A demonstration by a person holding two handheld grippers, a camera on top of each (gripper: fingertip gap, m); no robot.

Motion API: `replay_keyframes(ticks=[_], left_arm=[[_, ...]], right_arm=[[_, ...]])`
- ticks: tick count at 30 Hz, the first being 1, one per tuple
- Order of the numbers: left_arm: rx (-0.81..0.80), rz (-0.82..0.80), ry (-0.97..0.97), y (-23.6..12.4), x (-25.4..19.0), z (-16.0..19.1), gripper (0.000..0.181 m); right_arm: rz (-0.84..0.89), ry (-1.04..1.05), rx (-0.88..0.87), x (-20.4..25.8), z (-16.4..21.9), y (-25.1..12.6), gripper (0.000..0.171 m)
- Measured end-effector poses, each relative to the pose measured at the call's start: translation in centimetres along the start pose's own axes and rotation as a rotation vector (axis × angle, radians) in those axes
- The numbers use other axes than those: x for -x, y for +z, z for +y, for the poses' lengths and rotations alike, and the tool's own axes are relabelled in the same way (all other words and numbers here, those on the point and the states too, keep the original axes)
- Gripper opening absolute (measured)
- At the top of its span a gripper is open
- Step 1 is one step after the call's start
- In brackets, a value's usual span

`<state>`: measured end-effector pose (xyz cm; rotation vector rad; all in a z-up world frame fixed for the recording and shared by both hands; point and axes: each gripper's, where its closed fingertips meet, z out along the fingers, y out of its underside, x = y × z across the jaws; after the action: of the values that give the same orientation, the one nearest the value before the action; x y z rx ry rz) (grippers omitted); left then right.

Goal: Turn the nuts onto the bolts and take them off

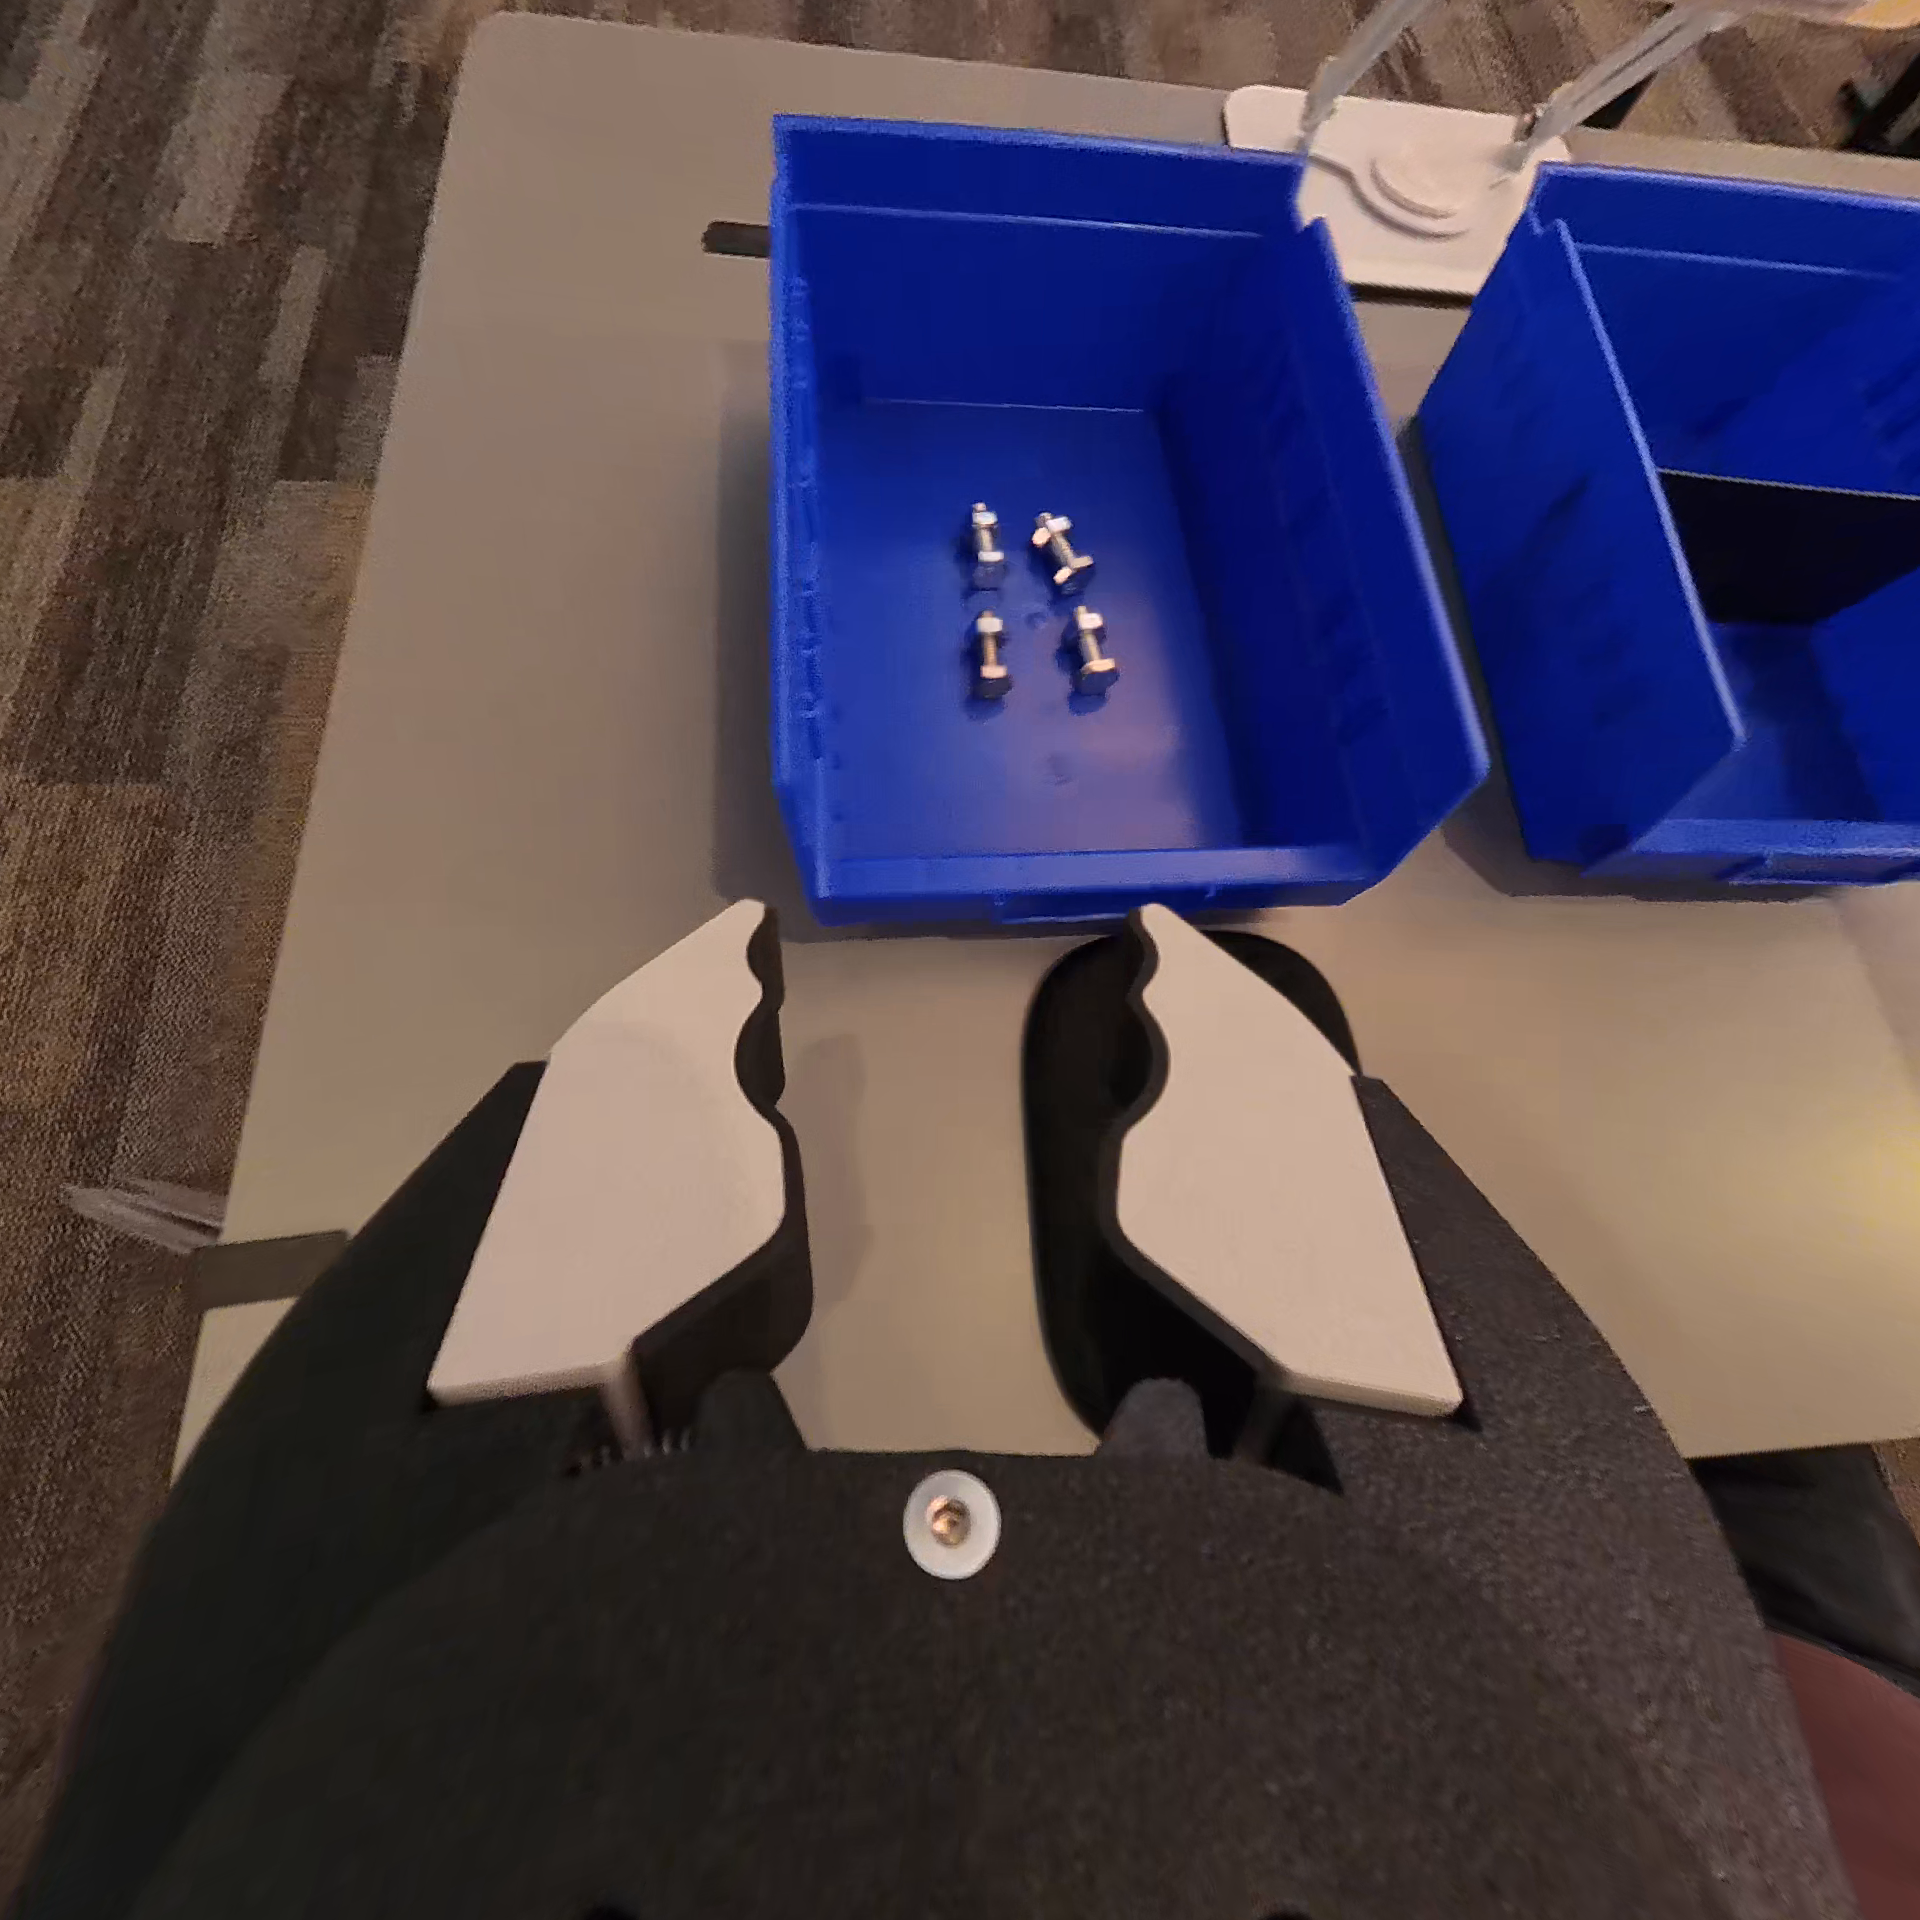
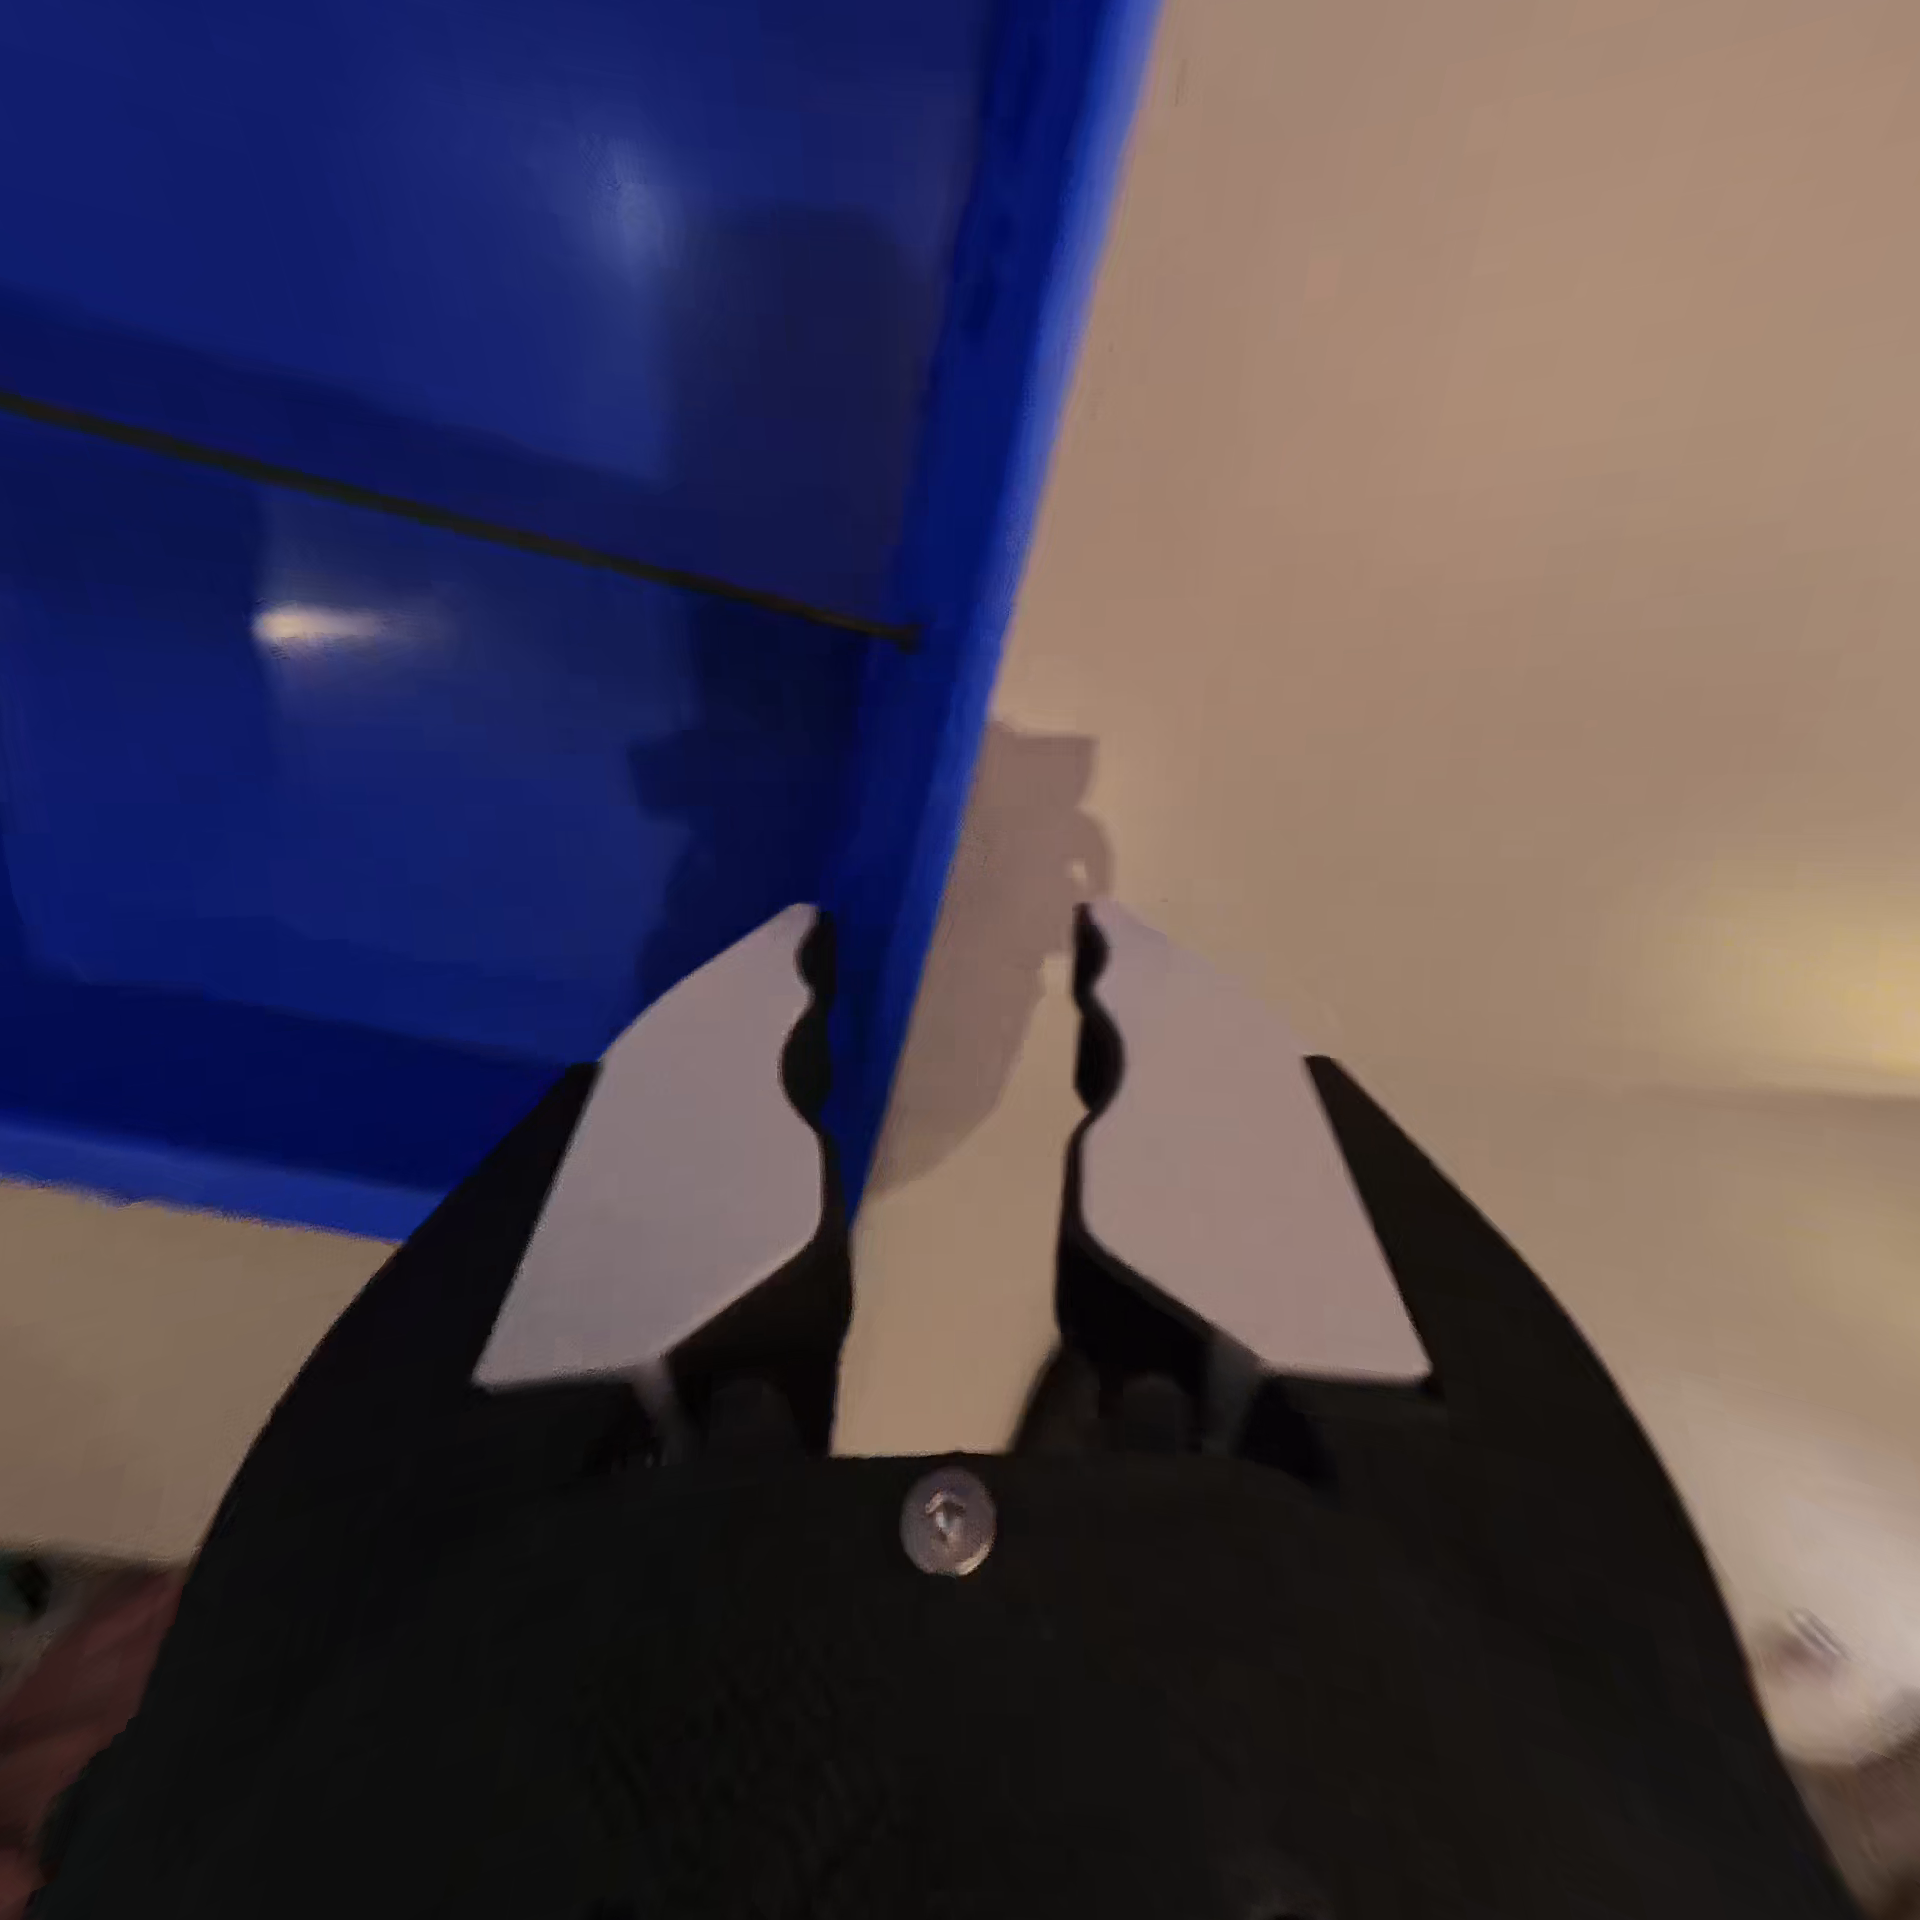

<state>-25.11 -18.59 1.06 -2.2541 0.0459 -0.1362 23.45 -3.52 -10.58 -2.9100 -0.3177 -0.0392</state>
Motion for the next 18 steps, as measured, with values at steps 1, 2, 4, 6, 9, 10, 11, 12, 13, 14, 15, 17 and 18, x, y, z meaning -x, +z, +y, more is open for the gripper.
replay_keyframes(ticks=[1, 2, 4, 6, 9, 10, 11, 12, 13, 14, 15, 17, 18], left_arm=[[0.003, 0.003, 0.012, 0.3, -0.7, -0.2, 0.062], [0.006, 0.005, 0.021, 0.7, -1.2, -0.4, 0.061], [0.021, 0.004, 0.034, 1.4, -2.2, -0.7, 0.061], [0.037, -0.003, 0.048, 2.1, -2.9, -1.0, 0.060], [0.042, -0.017, 0.059, 2.9, -3.7, -1.6, 0.059], [0.045, -0.019, 0.060, 3.2, -3.9, -1.8, 0.059], [0.047, -0.022, 0.062, 3.4, -4.1, -1.9, 0.059], [0.050, -0.026, 0.063, 3.6, -4.2, -2.0, 0.058], [0.052, -0.033, 0.061, 3.8, -4.3, -2.1, 0.058], [0.055, -0.039, 0.059, 4.0, -4.3, -2.2, 0.058], [0.056, -0.044, 0.058, 4.2, -4.4, -2.3, 0.057], [0.059, -0.054, 0.055, 4.6, -4.5, -2.5, 0.057], [0.061, -0.059, 0.052, 4.8, -4.6, -2.6, 0.057]], right_arm=[[-0.103, 0.013, 0.002, 0.9, 0.1, 0.4, 0.026], [-0.200, 0.026, 0.004, 1.7, 0.1, 0.5, 0.011], [-0.269, 0.036, 0.003, 1.4, -0.1, 0.5, 0.009], [-0.232, 0.015, -0.013, -0.5, -0.5, 0.7, 0.007], [-0.200, 0.024, -0.032, -4.0, -0.6, 0.9, 0.007], [-0.215, 0.034, -0.029, -5.1, -0.4, 0.9, 0.008], [-0.226, 0.039, -0.023, -6.2, -0.1, 0.9, 0.008], [-0.221, 0.043, -0.019, -7.5, 0.2, 1.0, 0.008], [-0.202, 0.050, -0.015, -9.0, 0.6, 1.0, 0.008], [-0.180, 0.059, -0.010, -10.6, 1.0, 1.0, 0.008], [-0.172, 0.075, -0.006, -12.1, 1.4, 0.9, 0.008], [-0.178, 0.116, -0.001, -14.7, 2.4, 0.9, 0.008], [-0.168, 0.135, 0.001, -16.1, 2.9, 0.9, 0.008]])
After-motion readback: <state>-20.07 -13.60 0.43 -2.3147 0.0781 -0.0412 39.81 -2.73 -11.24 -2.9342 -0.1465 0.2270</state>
